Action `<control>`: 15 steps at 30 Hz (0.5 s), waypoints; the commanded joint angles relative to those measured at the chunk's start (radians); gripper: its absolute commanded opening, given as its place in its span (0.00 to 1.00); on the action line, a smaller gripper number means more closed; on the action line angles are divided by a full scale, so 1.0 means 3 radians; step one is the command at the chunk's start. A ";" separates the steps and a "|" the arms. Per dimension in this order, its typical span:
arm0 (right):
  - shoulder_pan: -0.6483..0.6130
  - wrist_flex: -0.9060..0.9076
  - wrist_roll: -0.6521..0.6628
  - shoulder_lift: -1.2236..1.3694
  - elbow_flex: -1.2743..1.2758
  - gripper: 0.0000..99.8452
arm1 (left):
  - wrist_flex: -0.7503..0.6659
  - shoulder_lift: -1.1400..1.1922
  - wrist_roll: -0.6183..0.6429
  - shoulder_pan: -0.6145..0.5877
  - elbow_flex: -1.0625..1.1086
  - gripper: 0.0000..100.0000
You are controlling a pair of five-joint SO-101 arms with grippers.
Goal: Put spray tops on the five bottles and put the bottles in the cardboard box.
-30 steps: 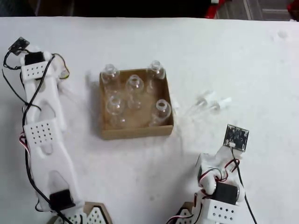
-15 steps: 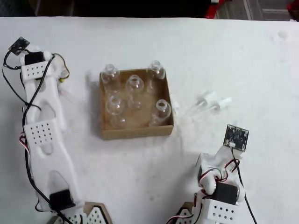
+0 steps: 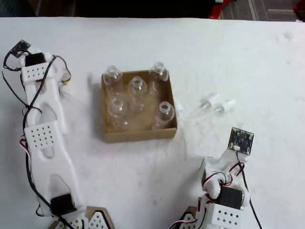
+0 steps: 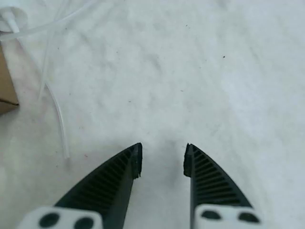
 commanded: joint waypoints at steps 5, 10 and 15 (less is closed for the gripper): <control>0.0038 0.0028 -0.0020 -0.0013 0.0031 0.13 | 0.0015 -0.0038 0.0036 0.0043 -0.0143 0.11; 0.0038 0.0028 -0.0020 -0.0013 0.0031 0.13 | 0.0041 -0.0033 0.0026 0.0043 -0.0143 0.13; 0.0038 0.0028 -0.0020 -0.0013 0.0031 0.13 | 0.0041 -0.0033 0.0026 0.0043 -0.0143 0.13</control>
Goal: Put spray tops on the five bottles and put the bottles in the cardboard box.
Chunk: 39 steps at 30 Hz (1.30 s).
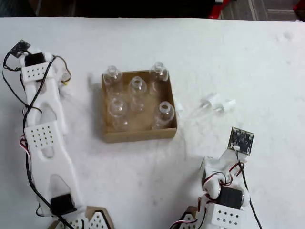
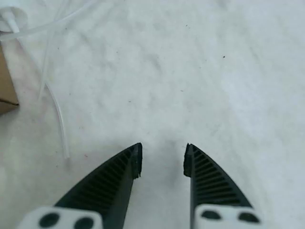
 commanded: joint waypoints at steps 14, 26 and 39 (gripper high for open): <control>0.0038 0.0028 -0.0020 -0.0013 0.0031 0.13 | 0.0153 0.0217 0.0031 0.0033 -0.0496 0.13; 0.0038 0.0028 -0.0020 -0.0013 0.0031 0.13 | 0.0205 0.0217 0.0020 0.0043 -0.0578 0.04; 0.0038 0.0028 -0.0020 -0.0013 0.0031 0.13 | 0.1048 -0.0038 -0.0481 0.0049 -0.1882 0.02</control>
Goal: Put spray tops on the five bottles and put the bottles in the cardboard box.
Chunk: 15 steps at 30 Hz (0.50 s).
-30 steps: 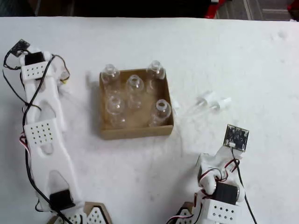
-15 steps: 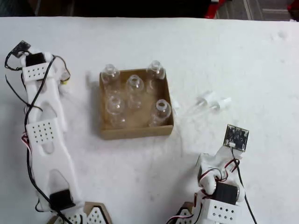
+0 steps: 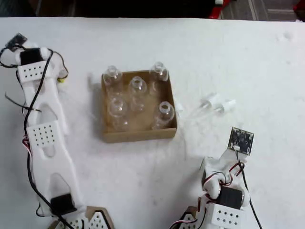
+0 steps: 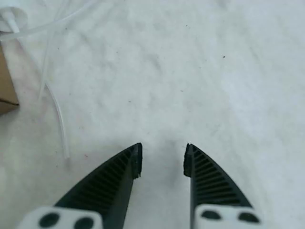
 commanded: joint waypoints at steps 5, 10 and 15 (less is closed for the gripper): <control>0.0038 0.0028 -0.0020 -0.0013 0.0031 0.13 | 0.0148 -0.0504 -0.0813 0.0049 -0.0563 0.02; 0.0038 0.0028 -0.0020 -0.0013 0.0031 0.13 | 0.0159 -0.0795 -0.1253 0.0064 -0.0583 0.02; 0.0038 0.0028 -0.0020 -0.0013 0.0031 0.13 | 0.0164 -0.1286 -0.1524 0.0187 -0.0578 0.02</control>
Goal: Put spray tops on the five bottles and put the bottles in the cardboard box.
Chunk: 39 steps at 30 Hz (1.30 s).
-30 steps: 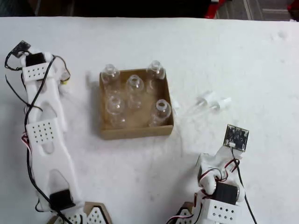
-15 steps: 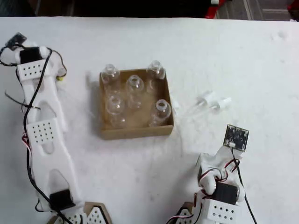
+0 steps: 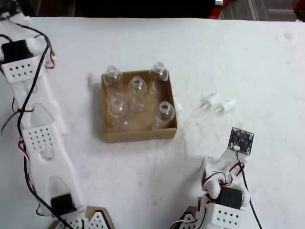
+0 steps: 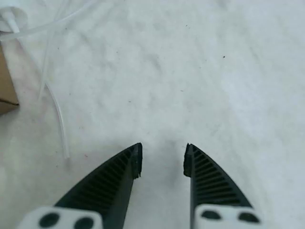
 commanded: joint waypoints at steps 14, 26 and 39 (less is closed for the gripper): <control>0.0038 0.0028 -0.0020 -0.0013 0.0031 0.13 | 0.0056 -0.1885 -0.0394 0.0320 -0.0133 0.02; 0.0038 0.0028 -0.0020 -0.0013 0.0031 0.13 | 0.0036 -0.3746 -0.0414 0.0959 0.1780 0.02; 0.0038 0.0028 -0.0020 -0.0013 0.0031 0.13 | -0.2874 -0.5444 -0.0220 0.1015 0.5600 0.02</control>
